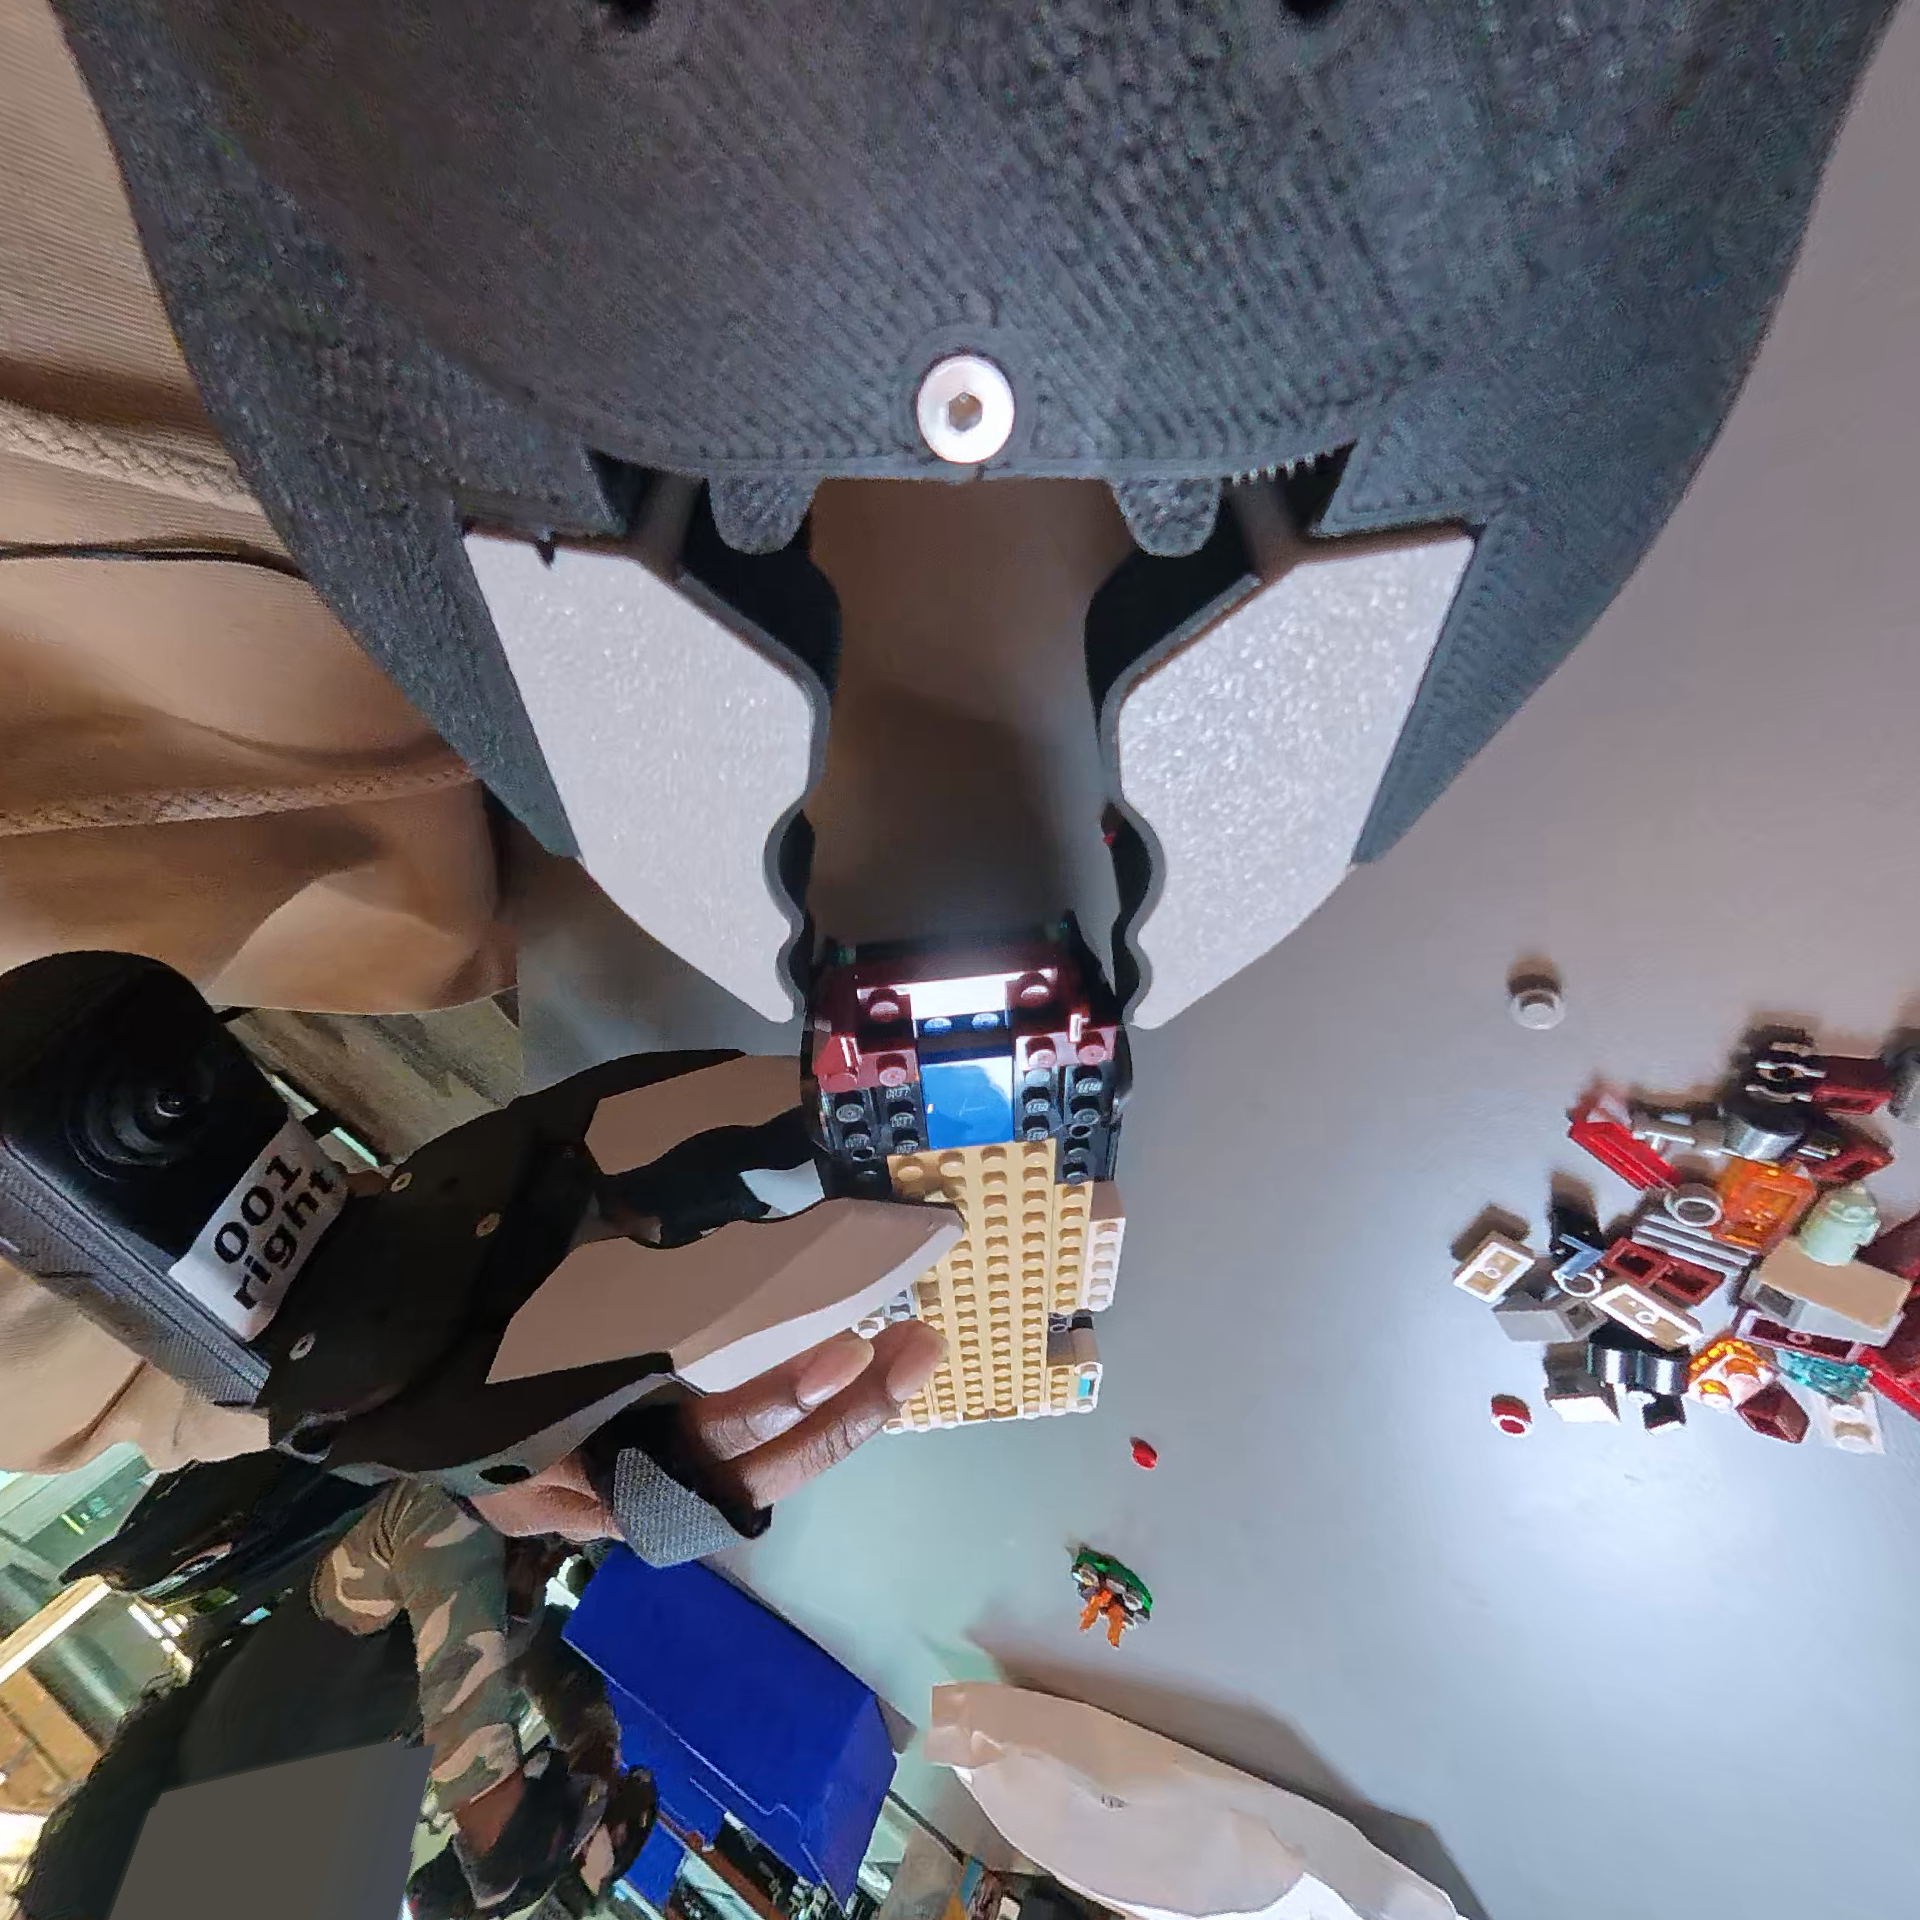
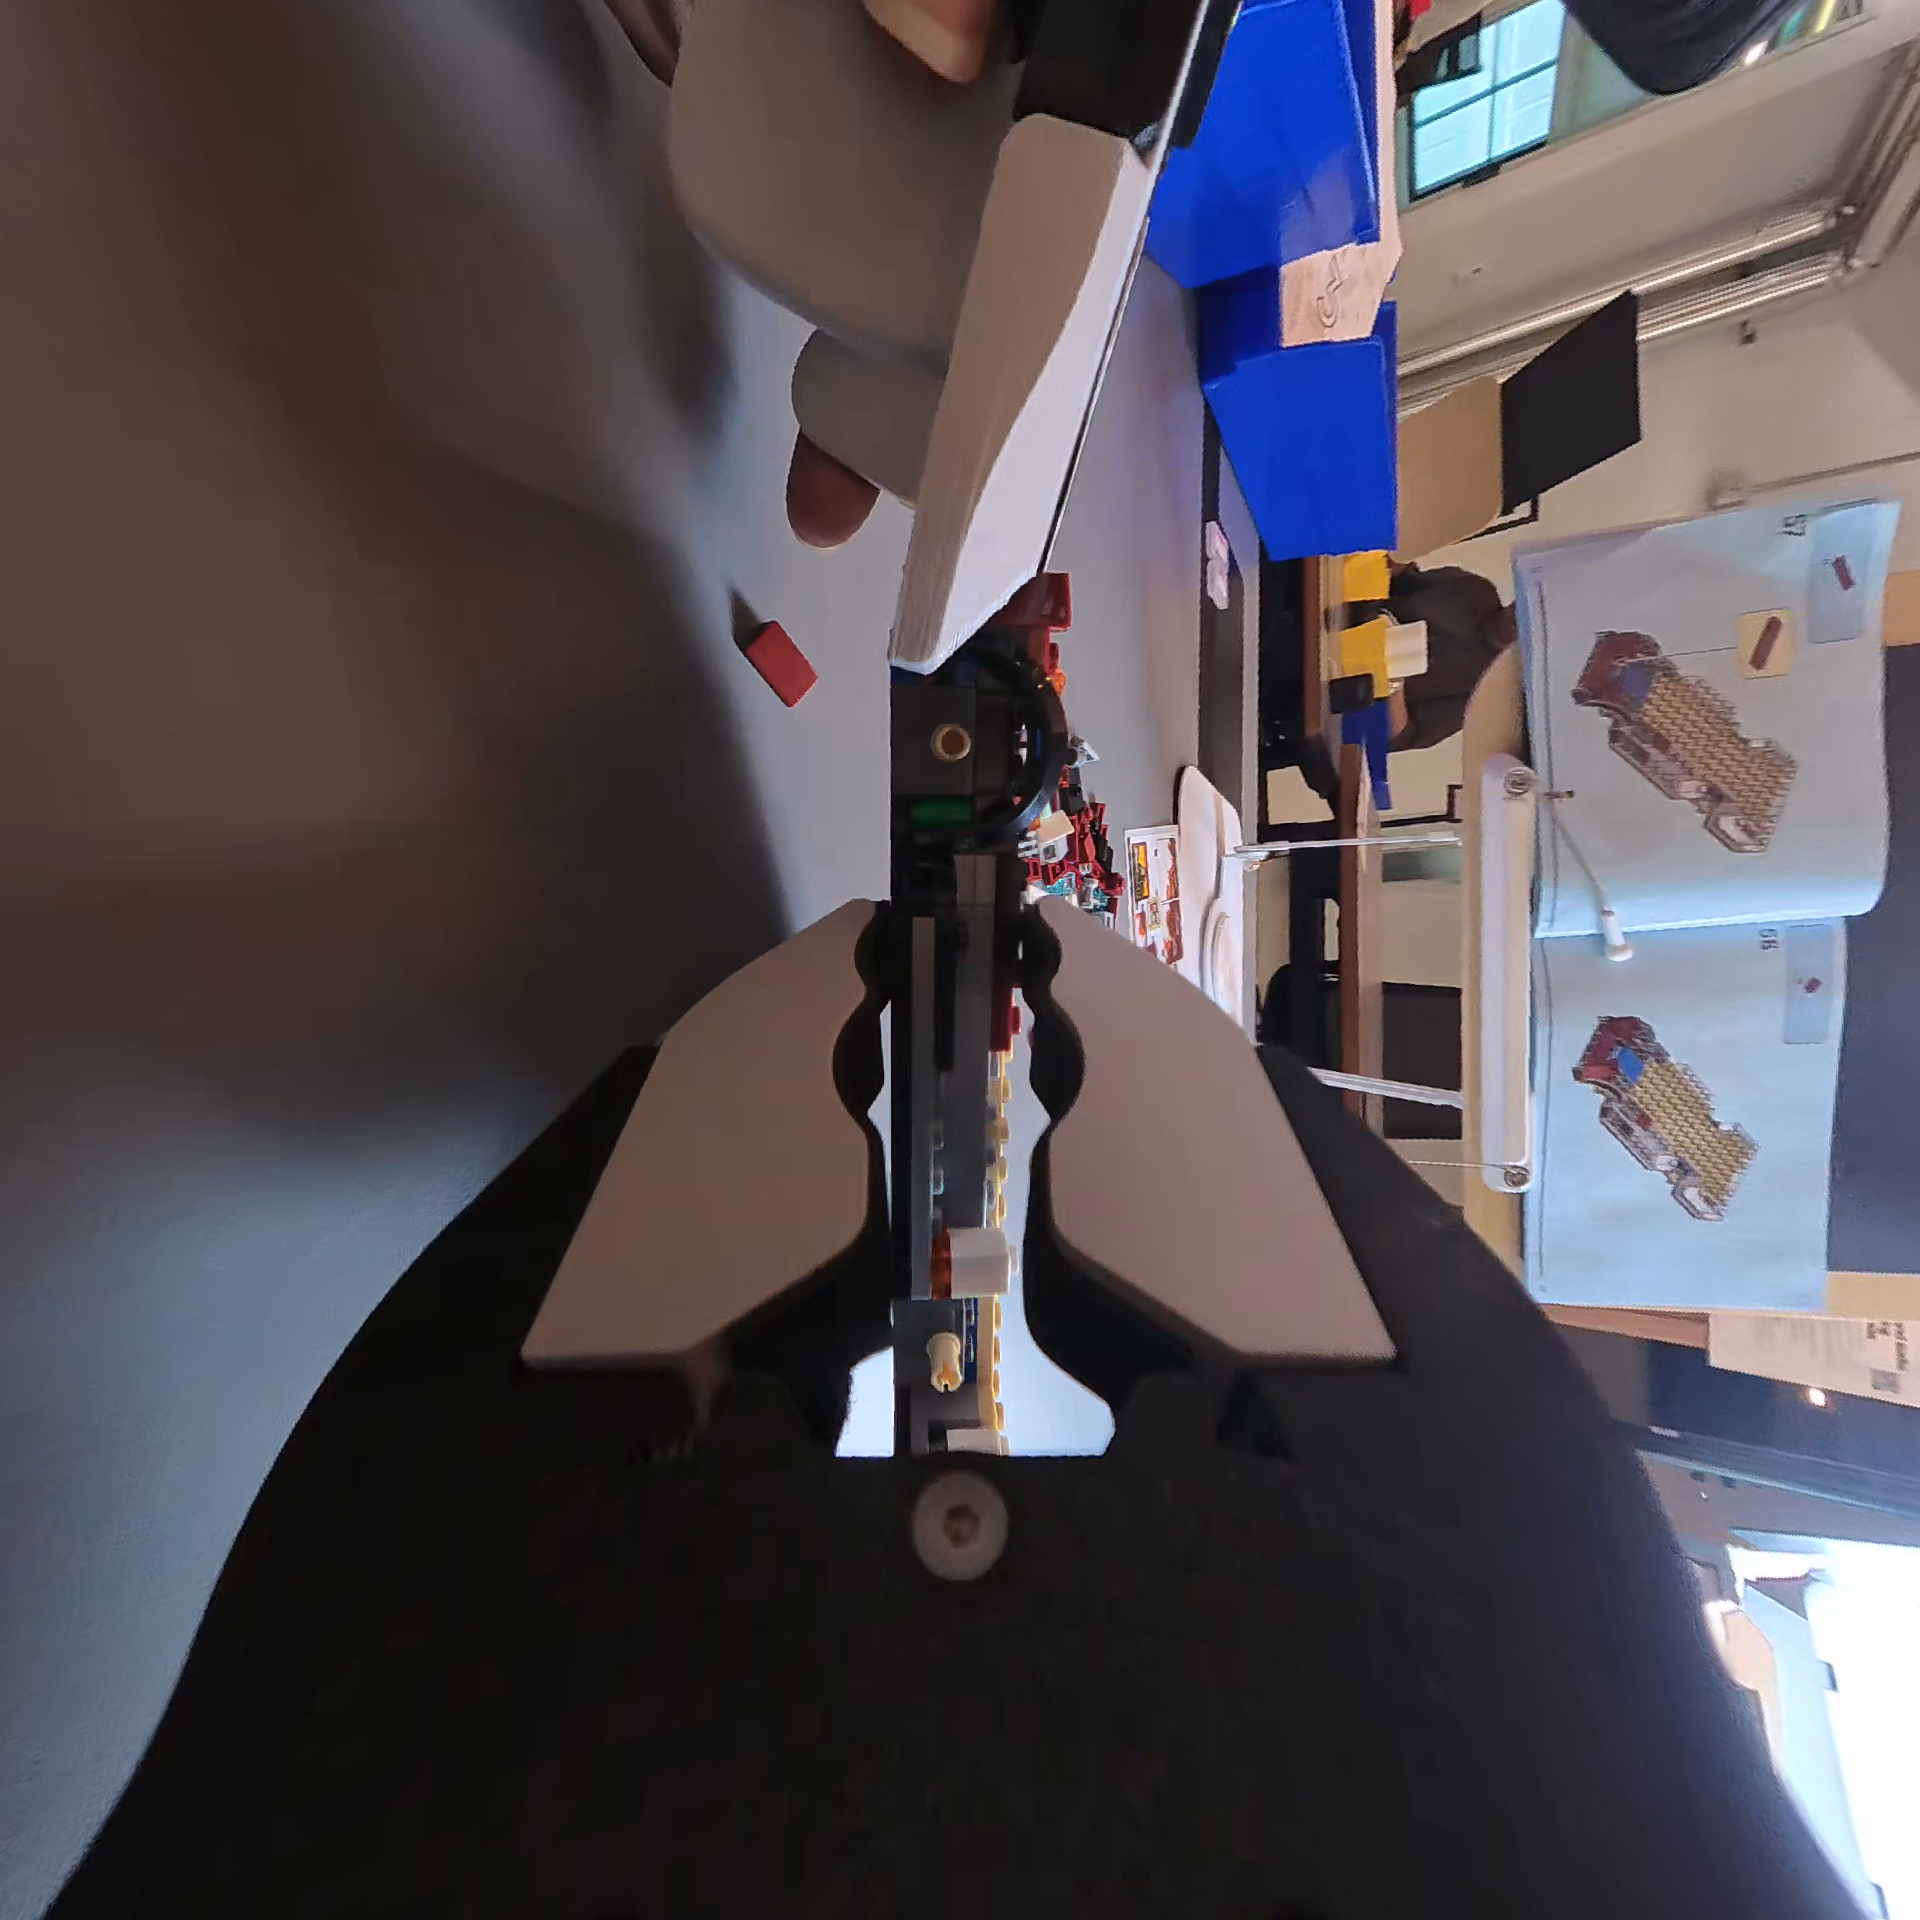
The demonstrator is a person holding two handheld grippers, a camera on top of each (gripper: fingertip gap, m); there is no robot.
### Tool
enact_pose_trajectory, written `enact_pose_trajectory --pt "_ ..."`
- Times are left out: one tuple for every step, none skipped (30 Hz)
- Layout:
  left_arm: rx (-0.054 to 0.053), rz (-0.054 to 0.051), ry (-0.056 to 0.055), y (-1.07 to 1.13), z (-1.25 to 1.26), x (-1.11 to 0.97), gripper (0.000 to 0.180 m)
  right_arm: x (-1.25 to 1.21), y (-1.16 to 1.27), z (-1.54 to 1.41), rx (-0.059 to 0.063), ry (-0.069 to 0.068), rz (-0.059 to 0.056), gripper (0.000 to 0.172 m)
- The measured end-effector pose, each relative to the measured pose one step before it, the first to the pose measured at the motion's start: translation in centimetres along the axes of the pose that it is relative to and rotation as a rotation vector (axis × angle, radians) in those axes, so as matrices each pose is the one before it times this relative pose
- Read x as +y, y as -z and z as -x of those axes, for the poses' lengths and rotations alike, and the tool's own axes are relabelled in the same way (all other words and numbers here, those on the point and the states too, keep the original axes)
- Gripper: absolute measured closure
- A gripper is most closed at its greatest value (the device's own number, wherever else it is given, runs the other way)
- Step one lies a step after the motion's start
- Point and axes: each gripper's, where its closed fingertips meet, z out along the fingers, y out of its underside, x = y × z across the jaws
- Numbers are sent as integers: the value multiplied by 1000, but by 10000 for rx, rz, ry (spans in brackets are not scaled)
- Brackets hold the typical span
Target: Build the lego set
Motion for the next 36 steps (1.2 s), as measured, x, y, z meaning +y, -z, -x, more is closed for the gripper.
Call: enact_pose_trajectory --pt "-21 -50 -116 2 -42 -60 124 8 44 -25 125 21 -37 148" --pt "-14 -54 -128 15 -63 -86 124 -18 35 -29 121 -14 -52 148" --pt "60 16 -32 17 -79 24 124 5 44 59 55 10 -43 148" --pt "208 -16 209 28 -128 -10 124 73 16 72 82 107 -8 148" --pt "296 -118 357 72 -184 -169 123 131 5 14 141 69 29 148" --pt "227 -64 313 67 -97 -91 124 122 -4 29 101 8 30 148" --pt "13 -33 138 50 128 -17 128 47 9 34 66 4 -6 148" --pt "-11 -20 -40 -15 29 9 129 18 -12 14 59 0 4 148" --pt "-59 21 -115 -33 28 22 129 32 -12 29 43 52 29 148" --pt "-56 -2 -96 -16 15 -12 129 42 -22 -11 82 41 19 148" --pt "-59 27 -97 -16 33 20 129 38 -16 40 53 -31 32 148" --pt "-54 72 -98 -22 16 95 129 14 -8 69 29 31 32 148" --pt "-51 -3 -72 9 -9 -19 129 1 -1 0 74 66 9 148" --pt "-63 -10 -90 20 -21 -35 129 -3 2 -29 53 -6 4 148" --pt "-39 17 -44 33 -3 -5 129 -3 -13 -13 15 -13 6 148" --pt "0 -29 37 26 10 -66 129 -1 -18 -55 56 -1 13 148" --pt "9 12 27 20 23 0 129 -12 -30 -13 31 -30 15 148" --pt "-5 20 35 14 18 16 129 -11 -23 10 23 32 11 148" --pt "-28 18 -18 5 8 33 129 9 -13 3 23 36 1 148" --pt "-43 11 -43 -1 -7 18 129 10 -14 8 10 -8 12 148" --pt "-22 -17 -35 -2 -14 -39 129 15 5 -18 24 10 4 148" --pt "0 3 -59 -18 -16 6 129 19 1 -7 0 -26 6 148" --pt "12 -19 -68 -16 2 -7 129 14 0 13 6 -19 -1 148" --pt "-15 -124 -67 -2 -4 -123 129 13 -10 -65 65 -6 0 148" --pt "-68 -91 -153 -1 -16 -108 129 30 -21 -74 49 -51 2 148" --pt "-68 24 -252 -33 -59 31 125 55 -29 -118 47 -88 16 148" --pt "-119 36 -194 -76 -9 28 115 69 -50 -124 46 -69 56 148" --pt "-42 15 -120 -74 -83 11 111 36 -50 -78 25 -37 54 148" --pt "-65 7 -27 -108 -45 11 110 -73 -51 -58 25 -43 10 148" --pt "-164 6 -26 -133 117 6 112 -126 -39 -18 35 -48 0 148" --pt "-231 80 -96 -126 219 106 119 -149 -65 23 21 -44 21 148" --pt "-287 92 -182 -42 328 95 122 -116 -64 50 18 7 39 148" --pt "-66 34 -178 56 58 1 122 -37 -51 16 43 13 49 149" --pt "-7 -13 -35 96 -21 -66 123 -86 4 -34 33 -32 -50 149" --pt "-37 2 -193 80 -25 -13 123 -95 48 64 -91 -84 -77 148" --pt "-86 106 -377 47 -6 104 123 -65 64 208 -228 -129 -52 147"
